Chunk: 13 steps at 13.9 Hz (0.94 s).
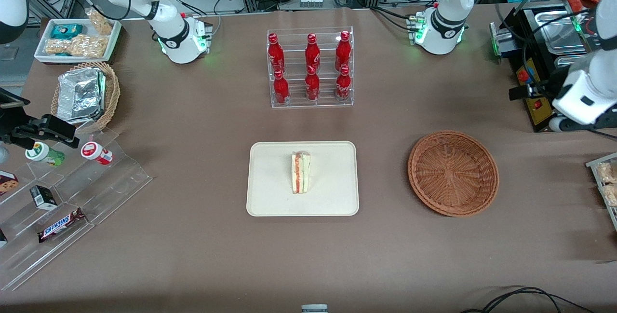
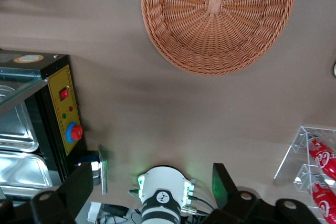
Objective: Place sandwich from basket to tray
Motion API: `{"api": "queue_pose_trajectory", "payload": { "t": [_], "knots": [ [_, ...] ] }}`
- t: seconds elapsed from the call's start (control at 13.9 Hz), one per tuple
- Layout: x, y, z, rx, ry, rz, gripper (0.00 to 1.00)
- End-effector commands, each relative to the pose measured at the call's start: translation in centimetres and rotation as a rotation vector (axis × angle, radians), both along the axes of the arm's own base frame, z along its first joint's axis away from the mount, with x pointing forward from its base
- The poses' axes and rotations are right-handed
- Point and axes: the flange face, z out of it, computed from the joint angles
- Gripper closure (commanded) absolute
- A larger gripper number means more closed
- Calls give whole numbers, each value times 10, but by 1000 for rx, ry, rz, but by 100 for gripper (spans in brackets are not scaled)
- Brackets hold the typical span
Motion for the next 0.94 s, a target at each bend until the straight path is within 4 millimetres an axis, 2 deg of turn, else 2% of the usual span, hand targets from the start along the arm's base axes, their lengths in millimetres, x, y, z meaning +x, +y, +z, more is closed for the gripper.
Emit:
{"api": "queue_pose_trajectory", "payload": {
  "t": [0.0, 0.14, 0.36, 0.5, 0.86],
  "knots": [
    [7, -17, 27, 6, -74, -72, 0],
    [18, -48, 41, -6, -121, -119, 0],
    [4, -62, 67, 3, -144, -139, 0],
    [-9, -67, 70, 29, -109, -156, 0],
    [-8, -64, 83, 11, -173, -158, 0]
  ]
}}
